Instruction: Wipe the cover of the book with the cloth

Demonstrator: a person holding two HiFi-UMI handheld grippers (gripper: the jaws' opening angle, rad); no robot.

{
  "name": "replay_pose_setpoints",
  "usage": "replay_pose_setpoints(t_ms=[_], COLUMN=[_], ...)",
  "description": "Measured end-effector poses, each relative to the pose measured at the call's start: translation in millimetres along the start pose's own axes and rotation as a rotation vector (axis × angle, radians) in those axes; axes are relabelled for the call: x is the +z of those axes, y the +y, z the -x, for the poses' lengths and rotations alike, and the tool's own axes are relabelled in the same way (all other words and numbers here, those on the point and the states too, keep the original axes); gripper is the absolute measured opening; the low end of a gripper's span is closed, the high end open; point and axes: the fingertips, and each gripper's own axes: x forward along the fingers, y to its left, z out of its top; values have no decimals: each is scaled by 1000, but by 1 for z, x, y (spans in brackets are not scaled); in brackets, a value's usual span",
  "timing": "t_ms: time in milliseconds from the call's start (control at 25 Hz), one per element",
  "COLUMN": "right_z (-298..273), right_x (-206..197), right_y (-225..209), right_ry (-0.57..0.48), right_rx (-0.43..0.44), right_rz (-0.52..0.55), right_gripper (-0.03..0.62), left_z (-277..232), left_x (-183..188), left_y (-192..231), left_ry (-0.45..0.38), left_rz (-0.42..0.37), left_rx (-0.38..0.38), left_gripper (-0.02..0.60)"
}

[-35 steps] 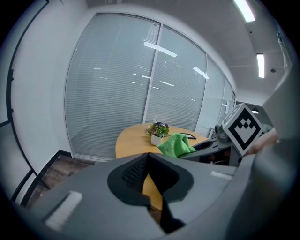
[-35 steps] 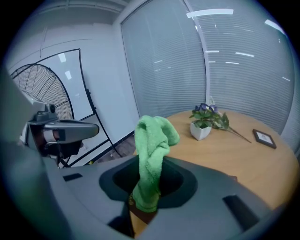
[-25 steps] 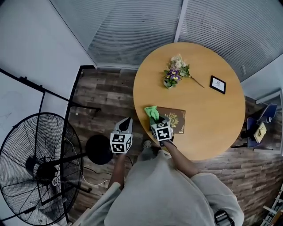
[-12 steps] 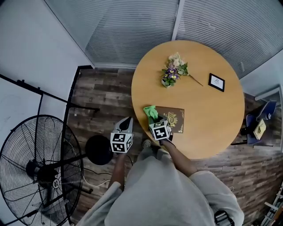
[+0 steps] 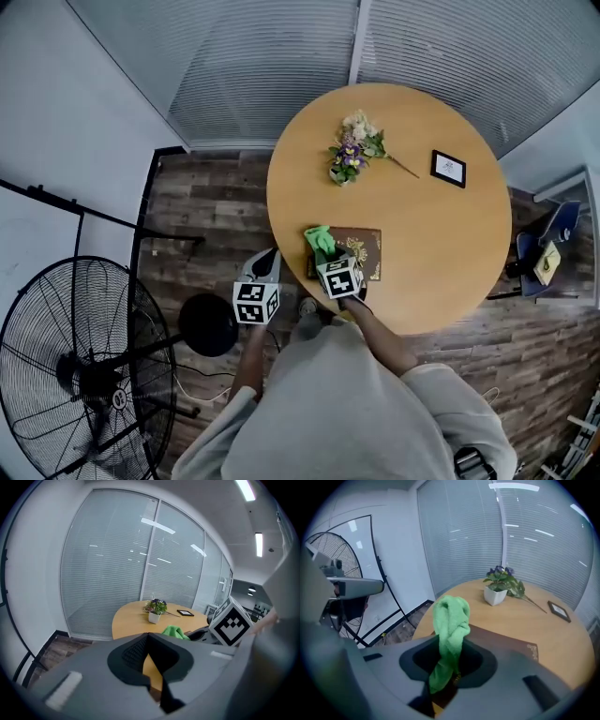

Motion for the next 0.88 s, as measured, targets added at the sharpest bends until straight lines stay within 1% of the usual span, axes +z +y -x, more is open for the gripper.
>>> replay_pose_setpoints(t_ms=[880], right_z=[33], right_x=[-29], right_y=[-65], right_ry=[28], right_rx=[-100], right_rz=[-91], right_gripper=[103], left_z=[-41], left_x=[11], left_y=[-54], left_ry=[17], left_rz=[-54], left_rx=[-116], left_gripper=[9])
